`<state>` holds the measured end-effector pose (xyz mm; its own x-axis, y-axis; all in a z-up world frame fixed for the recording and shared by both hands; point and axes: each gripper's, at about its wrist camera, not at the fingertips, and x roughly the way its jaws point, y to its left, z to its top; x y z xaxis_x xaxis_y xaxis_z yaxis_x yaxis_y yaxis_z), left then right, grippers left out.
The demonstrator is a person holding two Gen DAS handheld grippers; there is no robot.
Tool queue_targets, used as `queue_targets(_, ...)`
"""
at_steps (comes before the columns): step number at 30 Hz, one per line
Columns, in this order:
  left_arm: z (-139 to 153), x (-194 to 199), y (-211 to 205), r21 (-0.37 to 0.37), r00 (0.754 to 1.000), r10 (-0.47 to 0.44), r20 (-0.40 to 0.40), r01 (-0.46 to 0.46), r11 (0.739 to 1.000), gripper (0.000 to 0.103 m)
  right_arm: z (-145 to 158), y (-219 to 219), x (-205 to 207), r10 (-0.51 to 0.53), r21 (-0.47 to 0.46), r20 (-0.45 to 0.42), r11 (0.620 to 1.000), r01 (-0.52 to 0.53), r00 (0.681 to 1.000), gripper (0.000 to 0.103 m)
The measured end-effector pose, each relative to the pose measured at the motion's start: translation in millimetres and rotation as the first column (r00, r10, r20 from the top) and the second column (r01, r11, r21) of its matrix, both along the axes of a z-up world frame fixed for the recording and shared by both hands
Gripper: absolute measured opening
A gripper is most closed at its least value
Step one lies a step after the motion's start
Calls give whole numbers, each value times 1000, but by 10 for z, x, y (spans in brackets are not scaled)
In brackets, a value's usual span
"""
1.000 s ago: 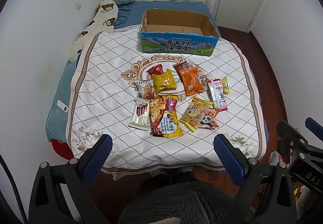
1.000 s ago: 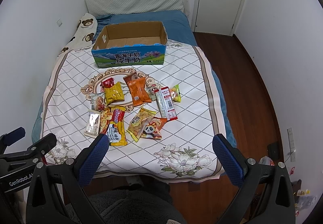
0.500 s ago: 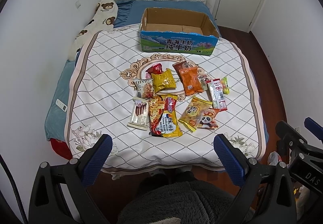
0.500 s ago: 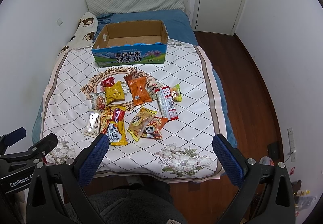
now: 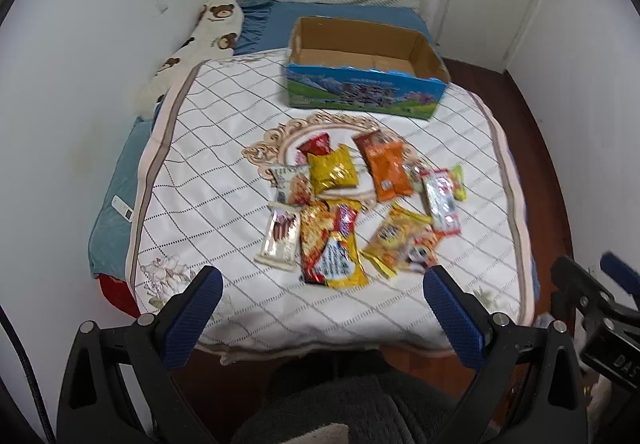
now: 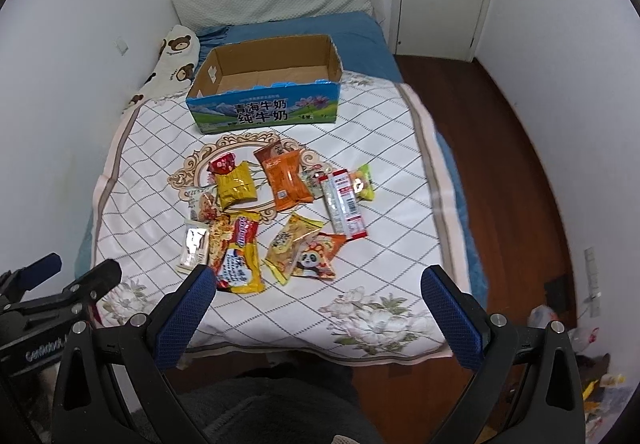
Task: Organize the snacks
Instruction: 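Grasp the Sedaap noodle pack with left tool while right tool grasps yellow bun bag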
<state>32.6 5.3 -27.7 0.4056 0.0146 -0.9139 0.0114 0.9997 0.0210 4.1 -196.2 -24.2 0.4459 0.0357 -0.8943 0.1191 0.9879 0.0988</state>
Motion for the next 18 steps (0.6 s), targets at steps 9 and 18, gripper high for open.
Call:
queue_targets(9,-1104,783,218,81,983,85,-160,-72,994,103,-999,-112,795,-14,81,-124,996,24,992,102)
queue_targets(18,-2501,1198,23,51,891,73,-448,-57,997,96,-2320,-67,1428,13,189,-350,980,57,937,84)
